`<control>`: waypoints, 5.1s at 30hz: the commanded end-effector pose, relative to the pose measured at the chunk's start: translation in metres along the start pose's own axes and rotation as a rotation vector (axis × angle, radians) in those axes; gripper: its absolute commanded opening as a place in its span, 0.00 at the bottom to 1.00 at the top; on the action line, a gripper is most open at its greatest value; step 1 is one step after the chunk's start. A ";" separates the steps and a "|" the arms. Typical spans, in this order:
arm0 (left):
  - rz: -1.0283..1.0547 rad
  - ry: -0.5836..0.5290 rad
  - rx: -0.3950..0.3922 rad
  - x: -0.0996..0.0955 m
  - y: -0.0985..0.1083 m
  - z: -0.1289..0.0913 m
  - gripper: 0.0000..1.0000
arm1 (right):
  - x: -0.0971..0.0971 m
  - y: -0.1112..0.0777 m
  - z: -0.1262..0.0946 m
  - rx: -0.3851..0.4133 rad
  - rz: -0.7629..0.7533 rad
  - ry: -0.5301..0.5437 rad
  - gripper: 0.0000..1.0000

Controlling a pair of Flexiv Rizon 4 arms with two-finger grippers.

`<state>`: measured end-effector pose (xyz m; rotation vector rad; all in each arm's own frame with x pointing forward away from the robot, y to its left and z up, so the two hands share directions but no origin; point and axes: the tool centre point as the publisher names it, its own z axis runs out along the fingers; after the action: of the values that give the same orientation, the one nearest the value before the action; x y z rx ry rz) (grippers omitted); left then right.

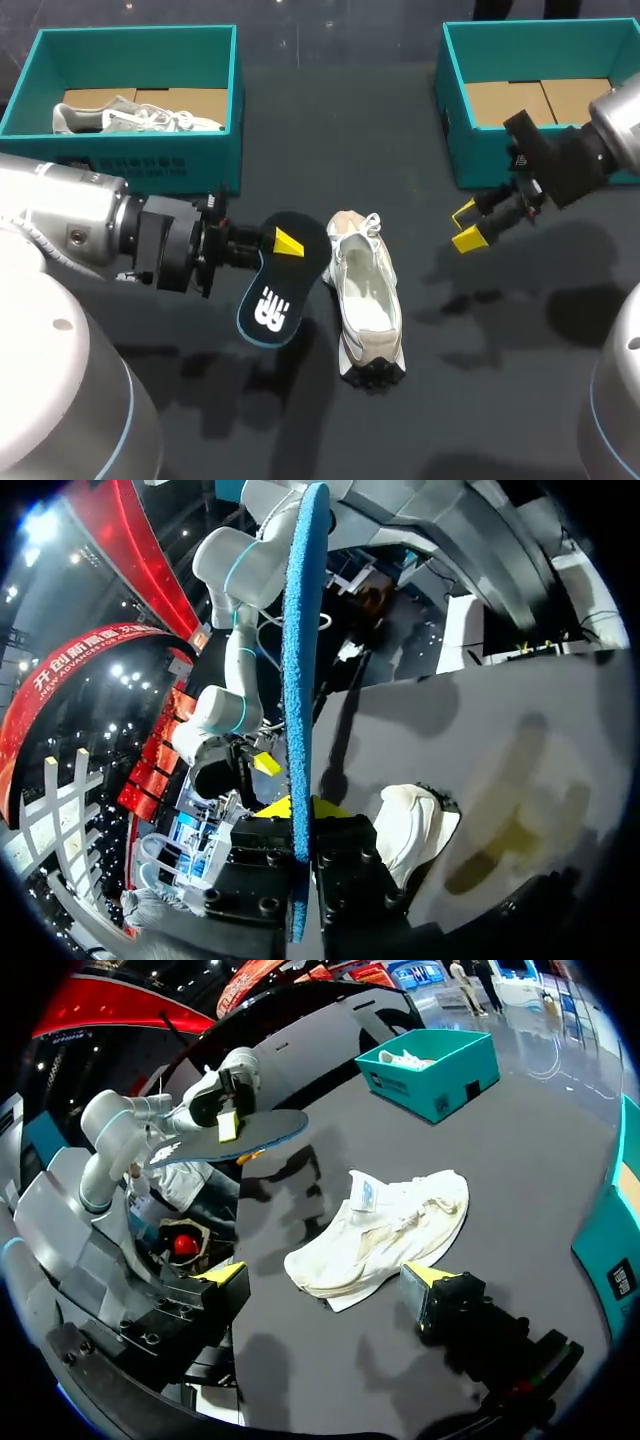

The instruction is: Take the shoe out of the shoebox, open the shoe tongue, remove and reinsert the insole, then place the shoe into the shoebox

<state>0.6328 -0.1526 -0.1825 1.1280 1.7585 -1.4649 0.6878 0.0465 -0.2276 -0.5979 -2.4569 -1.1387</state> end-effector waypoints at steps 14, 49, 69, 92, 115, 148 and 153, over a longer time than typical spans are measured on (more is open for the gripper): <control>-0.026 0.035 -0.021 0.010 -0.053 0.008 0.00 | 0.013 -0.030 -0.002 0.062 -0.037 -0.122 1.00; -0.433 -0.010 -0.036 0.041 -0.054 0.064 0.00 | -0.018 -0.064 0.075 0.444 -0.419 -0.263 1.00; -0.473 -0.072 -0.049 0.040 -0.046 0.067 0.00 | -0.021 -0.063 0.094 0.483 -0.465 -0.277 1.00; -0.502 -0.086 -0.058 0.046 -0.036 0.067 0.00 | -0.026 -0.065 0.117 0.485 -0.531 -0.281 1.00; -0.533 -0.076 -0.057 0.046 -0.027 0.083 0.00 | -0.031 -0.068 0.118 0.478 -0.535 -0.290 1.00; -0.562 -0.043 -0.033 0.048 0.000 0.116 0.00 | -0.031 -0.068 0.118 0.478 -0.535 -0.290 1.00; -0.569 -0.051 -0.039 0.048 0.006 0.120 0.00 | -0.031 -0.068 0.118 0.478 -0.535 -0.290 1.00</control>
<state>0.6024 -0.2466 -0.2497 0.5811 2.1678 -1.7463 0.6616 0.0918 -0.3567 0.0535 -3.1017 -0.5966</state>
